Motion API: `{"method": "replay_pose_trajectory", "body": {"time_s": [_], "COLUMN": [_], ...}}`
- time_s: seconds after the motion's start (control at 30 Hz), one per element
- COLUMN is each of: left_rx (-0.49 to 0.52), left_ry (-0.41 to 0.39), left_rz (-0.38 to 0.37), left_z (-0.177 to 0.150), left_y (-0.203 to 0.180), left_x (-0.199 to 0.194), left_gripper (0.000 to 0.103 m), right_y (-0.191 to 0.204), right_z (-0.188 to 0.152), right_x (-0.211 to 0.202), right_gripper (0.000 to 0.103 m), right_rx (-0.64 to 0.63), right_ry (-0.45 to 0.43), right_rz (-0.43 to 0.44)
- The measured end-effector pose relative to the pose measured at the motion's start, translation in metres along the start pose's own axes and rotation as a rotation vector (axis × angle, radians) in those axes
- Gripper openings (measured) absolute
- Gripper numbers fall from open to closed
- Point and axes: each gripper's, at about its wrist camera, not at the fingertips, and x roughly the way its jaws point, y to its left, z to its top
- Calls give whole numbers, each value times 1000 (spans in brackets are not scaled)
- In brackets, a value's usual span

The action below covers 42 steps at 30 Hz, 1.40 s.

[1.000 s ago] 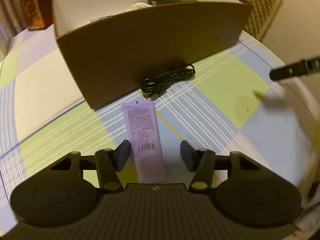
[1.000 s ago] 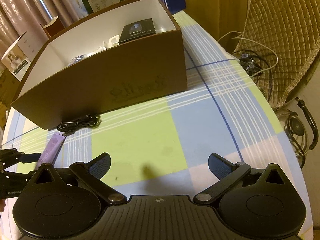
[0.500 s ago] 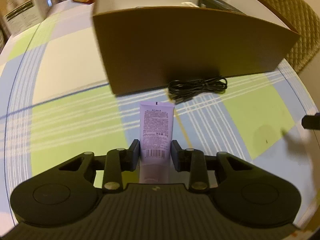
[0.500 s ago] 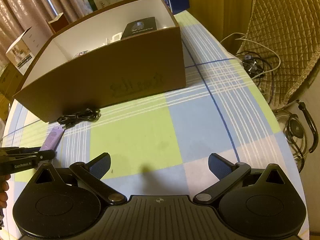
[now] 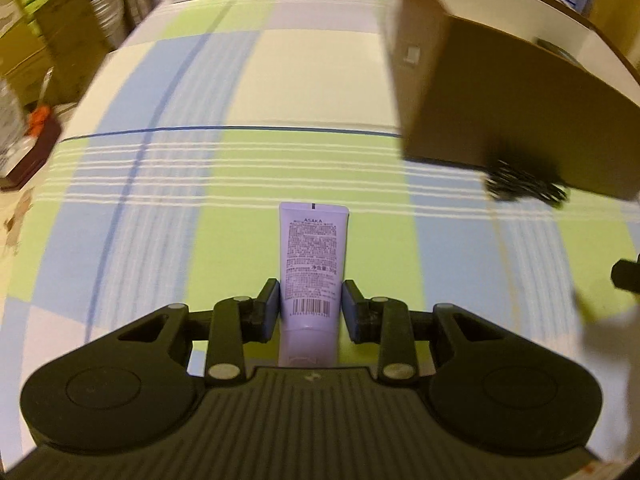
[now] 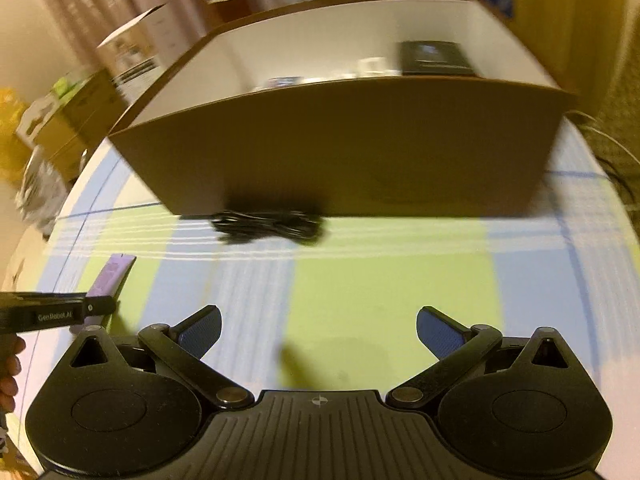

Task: Organize objects
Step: 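Grasp the purple tube with the left tool while the right tool approaches the black cable, then lift the purple tube with the left tool while the right tool grasps the black cable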

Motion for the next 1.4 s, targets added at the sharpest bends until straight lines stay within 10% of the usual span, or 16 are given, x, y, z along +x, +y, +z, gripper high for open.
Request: {"method": "replay_pose_trajectory", "body": {"time_s": [0.57,1.4], "left_rx": [-50,-24], "left_ry": [-21,-17], "left_rz": [12,12], "left_z": [24,14], "left_y": [19,2], "left_x": [17,12], "left_gripper": [29,29], "right_y": [51,43], "right_z": [25,5], "right_x": [86,67], "right_gripper": [101,93], "right_rx": [-26,-124], "right_ry": [-82,-59], "right_rz": [-119,-134]}}
